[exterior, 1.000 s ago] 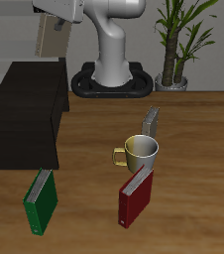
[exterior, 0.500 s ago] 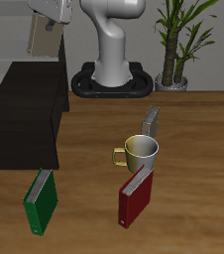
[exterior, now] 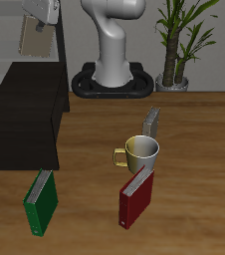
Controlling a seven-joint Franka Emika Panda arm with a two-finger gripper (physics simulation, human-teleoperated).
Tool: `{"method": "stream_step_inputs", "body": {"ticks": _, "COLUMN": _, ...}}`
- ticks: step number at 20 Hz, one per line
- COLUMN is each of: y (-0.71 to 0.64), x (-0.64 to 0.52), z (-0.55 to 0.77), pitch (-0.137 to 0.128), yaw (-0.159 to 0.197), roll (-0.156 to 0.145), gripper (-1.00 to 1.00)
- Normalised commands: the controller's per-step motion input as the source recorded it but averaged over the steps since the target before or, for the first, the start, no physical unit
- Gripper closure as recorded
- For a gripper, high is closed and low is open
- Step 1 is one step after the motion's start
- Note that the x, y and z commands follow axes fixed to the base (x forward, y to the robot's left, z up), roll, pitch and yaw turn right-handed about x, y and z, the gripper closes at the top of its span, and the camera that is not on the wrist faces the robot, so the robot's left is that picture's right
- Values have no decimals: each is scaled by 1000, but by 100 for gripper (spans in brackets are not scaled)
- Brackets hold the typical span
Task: Place the left yellow book upright on top of the shelf and place the white-yellow mug on top of the shelf
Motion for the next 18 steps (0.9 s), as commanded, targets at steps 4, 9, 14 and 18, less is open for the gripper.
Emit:
{"method": "stream_step_inputs", "body": {"ticks": 4, "y": -115, "x": -33, "z": -138, "pitch": 22, "yaw": -63, "roll": 32, "gripper": 100}}
{"method": "stream_step_inputs", "body": {"ticks": 9, "y": -59, "x": 4, "z": -245, "pitch": 26, "yaw": -67, "roll": 77, "gripper": 100}}
{"method": "stream_step_inputs", "body": {"ticks": 14, "y": 28, "x": 52, "z": -172, "pitch": 29, "yaw": -34, "roll": 53, "gripper": 100}}
{"method": "stream_step_inputs", "body": {"ticks": 18, "y": -20, "x": 42, "z": -110, "pitch": 11, "yaw": -18, "roll": -4, "gripper": -100}}
